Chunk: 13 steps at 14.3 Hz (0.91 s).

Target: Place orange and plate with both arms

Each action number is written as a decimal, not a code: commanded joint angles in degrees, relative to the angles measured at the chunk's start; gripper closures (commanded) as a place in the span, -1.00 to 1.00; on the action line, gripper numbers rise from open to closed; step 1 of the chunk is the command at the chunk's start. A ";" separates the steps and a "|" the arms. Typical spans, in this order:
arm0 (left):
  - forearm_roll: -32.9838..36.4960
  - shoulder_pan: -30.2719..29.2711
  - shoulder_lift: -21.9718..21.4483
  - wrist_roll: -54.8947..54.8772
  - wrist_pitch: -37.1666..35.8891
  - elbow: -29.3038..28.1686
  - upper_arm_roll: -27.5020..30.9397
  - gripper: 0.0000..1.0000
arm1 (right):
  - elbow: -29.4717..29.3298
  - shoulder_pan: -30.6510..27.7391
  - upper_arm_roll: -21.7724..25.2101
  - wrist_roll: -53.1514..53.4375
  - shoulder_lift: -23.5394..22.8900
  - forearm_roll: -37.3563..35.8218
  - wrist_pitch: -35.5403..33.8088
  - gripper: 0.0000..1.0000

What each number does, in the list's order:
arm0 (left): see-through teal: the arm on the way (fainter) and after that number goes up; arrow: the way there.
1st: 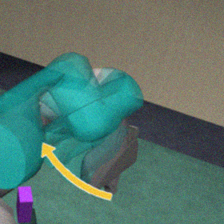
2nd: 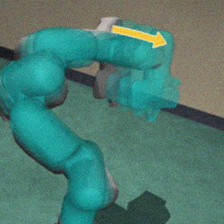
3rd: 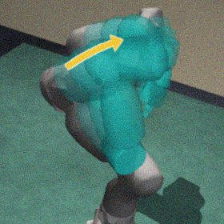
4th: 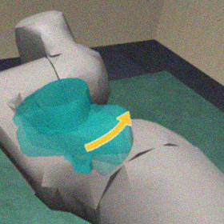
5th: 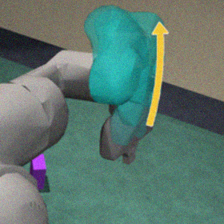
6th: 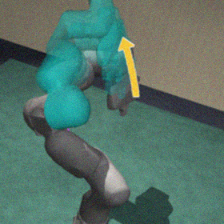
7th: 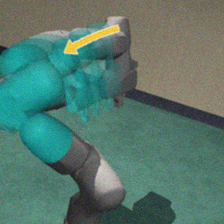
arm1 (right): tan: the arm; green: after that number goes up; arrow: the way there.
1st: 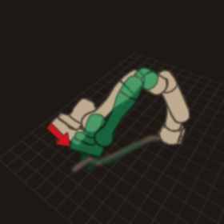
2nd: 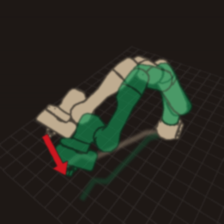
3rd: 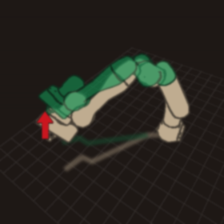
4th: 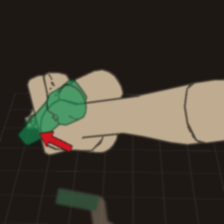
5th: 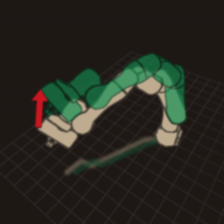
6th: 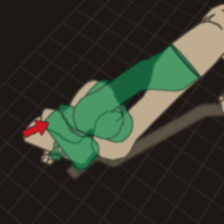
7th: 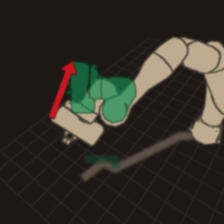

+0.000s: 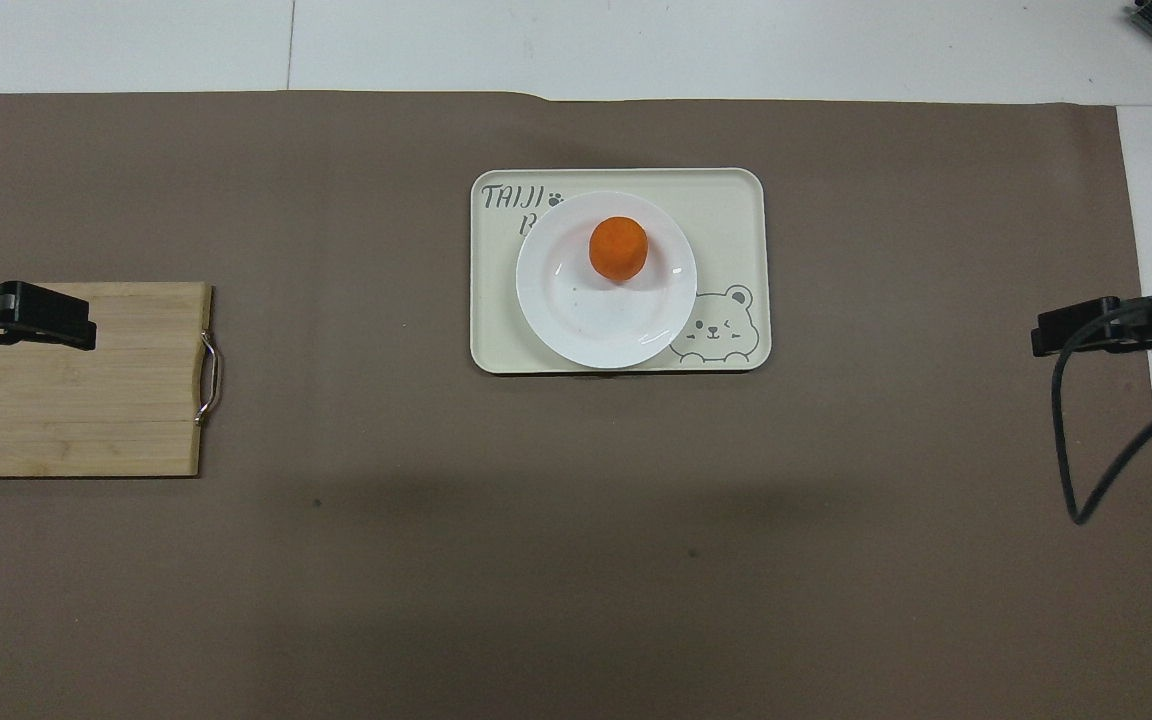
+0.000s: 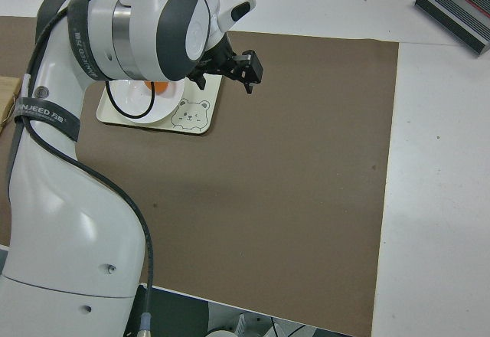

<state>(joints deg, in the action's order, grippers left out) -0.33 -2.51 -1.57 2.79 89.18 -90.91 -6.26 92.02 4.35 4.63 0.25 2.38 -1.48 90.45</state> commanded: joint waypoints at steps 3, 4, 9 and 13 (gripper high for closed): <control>-0.46 -0.48 -0.45 -0.33 -1.02 0.21 -0.06 -1.00 | 0.44 0.73 2.83 1.86 0.52 1.13 0.61 -1.00; -0.55 -0.48 -0.45 -0.33 -1.02 0.21 -0.06 -1.00 | 0.44 2.05 4.41 1.86 0.53 1.04 0.52 -1.00; -0.46 -0.48 -0.54 -0.33 -1.02 0.21 -0.06 -1.00 | -0.26 2.59 4.60 -0.33 0.44 0.77 -0.09 -1.00; -0.55 -0.48 -0.45 -0.33 -1.02 0.21 -0.06 -1.00 | -4.04 2.76 3.81 -0.33 0.17 0.60 -5.37 -1.00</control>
<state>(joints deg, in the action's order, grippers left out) -0.33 -2.51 -1.57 2.79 89.18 -90.92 -6.26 90.29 7.12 8.69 0.48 2.44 -1.32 87.66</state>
